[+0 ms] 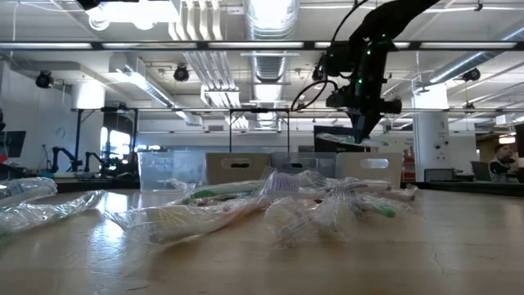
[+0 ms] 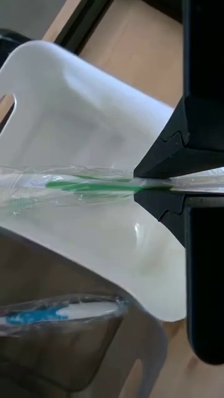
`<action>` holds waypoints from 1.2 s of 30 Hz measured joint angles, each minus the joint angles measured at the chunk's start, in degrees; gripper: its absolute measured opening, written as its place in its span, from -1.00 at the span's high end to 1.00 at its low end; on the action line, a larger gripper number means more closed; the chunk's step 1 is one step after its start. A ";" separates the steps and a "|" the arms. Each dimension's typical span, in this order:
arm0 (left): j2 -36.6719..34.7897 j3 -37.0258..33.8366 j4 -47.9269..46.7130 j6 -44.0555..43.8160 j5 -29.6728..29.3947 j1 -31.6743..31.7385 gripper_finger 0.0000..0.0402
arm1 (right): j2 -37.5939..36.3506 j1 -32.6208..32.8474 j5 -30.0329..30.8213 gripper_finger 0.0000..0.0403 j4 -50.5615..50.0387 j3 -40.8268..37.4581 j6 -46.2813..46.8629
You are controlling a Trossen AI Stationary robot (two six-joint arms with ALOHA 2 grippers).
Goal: Pick & Place Toothbrushes
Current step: Put the green toothbrush into the white bin
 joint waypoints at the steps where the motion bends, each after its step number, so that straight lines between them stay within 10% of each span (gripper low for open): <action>1: -0.01 0.00 0.00 0.00 0.00 0.01 0.77 | 0.55 -0.02 0.00 0.89 -0.08 0.08 -0.13; 36: -0.01 0.00 0.00 0.00 0.01 0.02 0.77 | 14.97 -1.82 -1.71 0.89 2.05 0.13 -3.15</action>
